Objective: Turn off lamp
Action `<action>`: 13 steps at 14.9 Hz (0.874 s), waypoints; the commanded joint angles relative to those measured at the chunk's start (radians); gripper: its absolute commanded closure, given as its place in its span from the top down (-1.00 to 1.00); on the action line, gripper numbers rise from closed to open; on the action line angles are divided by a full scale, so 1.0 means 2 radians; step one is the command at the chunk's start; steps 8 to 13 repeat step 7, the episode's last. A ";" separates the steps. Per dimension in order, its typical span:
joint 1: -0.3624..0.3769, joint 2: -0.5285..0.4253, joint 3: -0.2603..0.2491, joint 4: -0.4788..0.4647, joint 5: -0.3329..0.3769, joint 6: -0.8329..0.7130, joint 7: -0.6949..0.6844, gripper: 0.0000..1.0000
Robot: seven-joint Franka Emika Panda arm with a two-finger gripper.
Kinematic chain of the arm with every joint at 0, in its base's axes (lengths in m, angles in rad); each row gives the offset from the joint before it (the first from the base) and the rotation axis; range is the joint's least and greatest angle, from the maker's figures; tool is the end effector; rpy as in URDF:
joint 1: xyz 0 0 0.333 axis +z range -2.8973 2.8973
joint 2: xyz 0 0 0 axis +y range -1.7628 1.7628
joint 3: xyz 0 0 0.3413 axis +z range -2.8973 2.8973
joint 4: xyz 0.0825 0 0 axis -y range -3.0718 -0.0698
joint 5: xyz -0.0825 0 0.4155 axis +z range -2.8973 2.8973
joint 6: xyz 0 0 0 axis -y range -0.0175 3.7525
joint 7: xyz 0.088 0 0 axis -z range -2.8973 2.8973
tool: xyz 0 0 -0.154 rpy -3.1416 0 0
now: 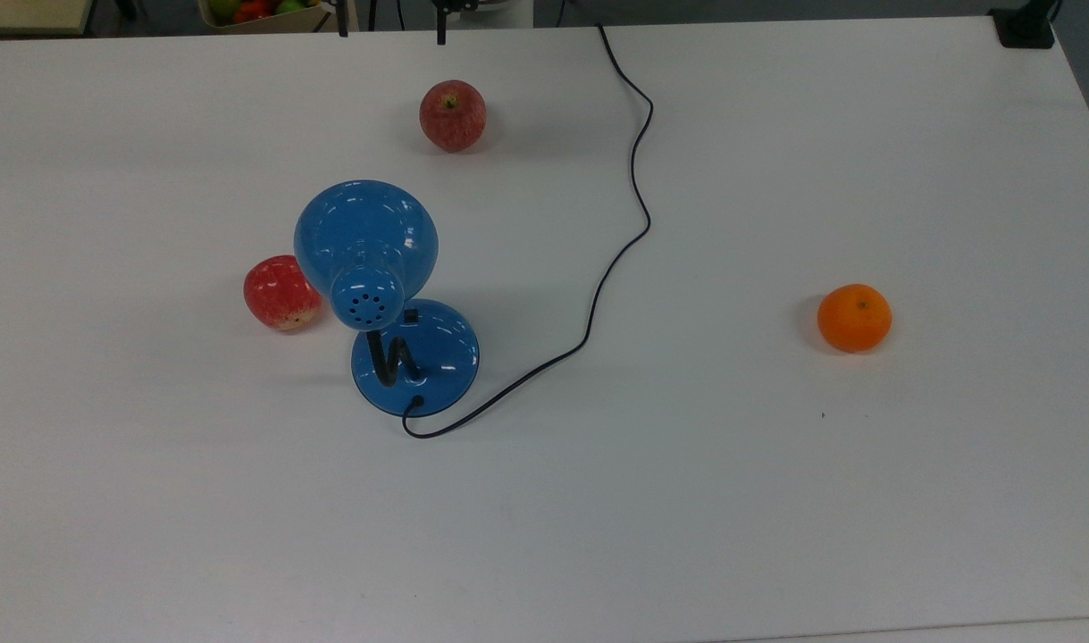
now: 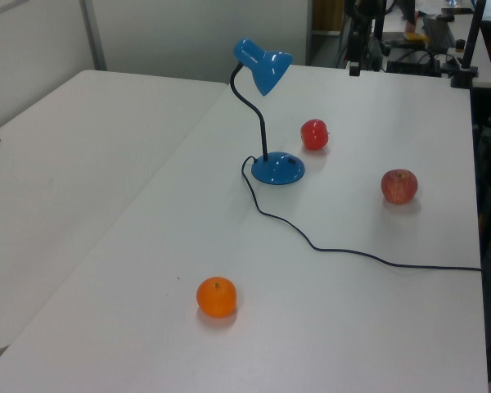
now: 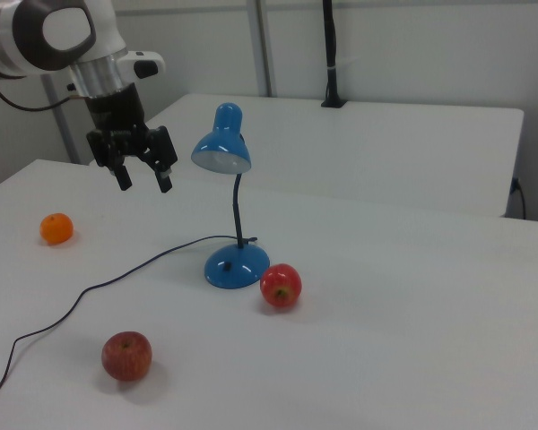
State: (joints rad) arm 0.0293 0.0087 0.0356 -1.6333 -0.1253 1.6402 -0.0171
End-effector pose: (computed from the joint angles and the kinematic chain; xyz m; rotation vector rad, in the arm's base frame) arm 0.5935 0.0200 0.5733 3.0138 0.1369 0.0018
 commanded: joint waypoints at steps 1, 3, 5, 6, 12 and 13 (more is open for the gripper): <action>0.001 -0.013 -0.004 -0.003 0.003 -0.019 0.005 1.00; 0.001 -0.014 -0.003 -0.003 0.003 -0.022 0.005 1.00; 0.000 -0.014 -0.003 -0.002 0.004 -0.029 0.005 1.00; 0.001 -0.014 -0.003 -0.002 0.004 -0.029 0.005 1.00; 0.001 -0.014 -0.003 -0.002 0.004 -0.029 0.005 1.00; 0.001 -0.014 -0.003 -0.002 0.004 -0.029 0.005 1.00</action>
